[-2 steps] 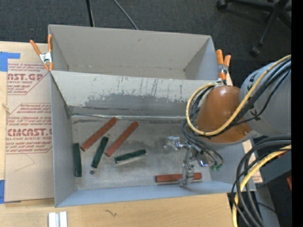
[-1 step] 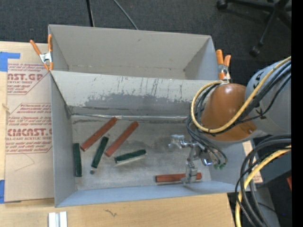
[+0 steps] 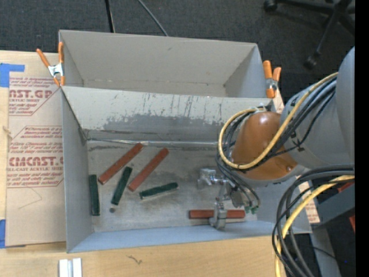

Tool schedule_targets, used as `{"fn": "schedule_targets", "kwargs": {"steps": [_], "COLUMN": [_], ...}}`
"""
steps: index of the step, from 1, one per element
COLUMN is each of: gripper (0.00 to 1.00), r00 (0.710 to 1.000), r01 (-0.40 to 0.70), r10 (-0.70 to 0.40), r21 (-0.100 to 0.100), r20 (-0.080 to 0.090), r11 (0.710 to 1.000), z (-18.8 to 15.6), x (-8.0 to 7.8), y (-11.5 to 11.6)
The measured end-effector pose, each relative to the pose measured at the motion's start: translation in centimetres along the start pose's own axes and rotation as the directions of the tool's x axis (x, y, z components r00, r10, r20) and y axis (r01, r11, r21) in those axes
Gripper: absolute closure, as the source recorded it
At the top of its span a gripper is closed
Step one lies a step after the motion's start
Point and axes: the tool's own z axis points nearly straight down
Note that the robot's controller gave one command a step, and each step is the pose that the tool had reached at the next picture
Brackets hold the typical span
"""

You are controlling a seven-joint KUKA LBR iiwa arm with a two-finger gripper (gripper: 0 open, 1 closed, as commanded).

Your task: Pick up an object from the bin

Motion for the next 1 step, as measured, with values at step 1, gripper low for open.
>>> {"fn": "schedule_targets", "kwargs": {"steps": [1], "gripper": [0.00], "r00": [1.000], "r01": [0.000], "r10": [0.000], "r21": [0.001], "r20": [0.000], "r11": [1.000], "z": [-0.05], "x": [-0.15], "y": [0.02]}}
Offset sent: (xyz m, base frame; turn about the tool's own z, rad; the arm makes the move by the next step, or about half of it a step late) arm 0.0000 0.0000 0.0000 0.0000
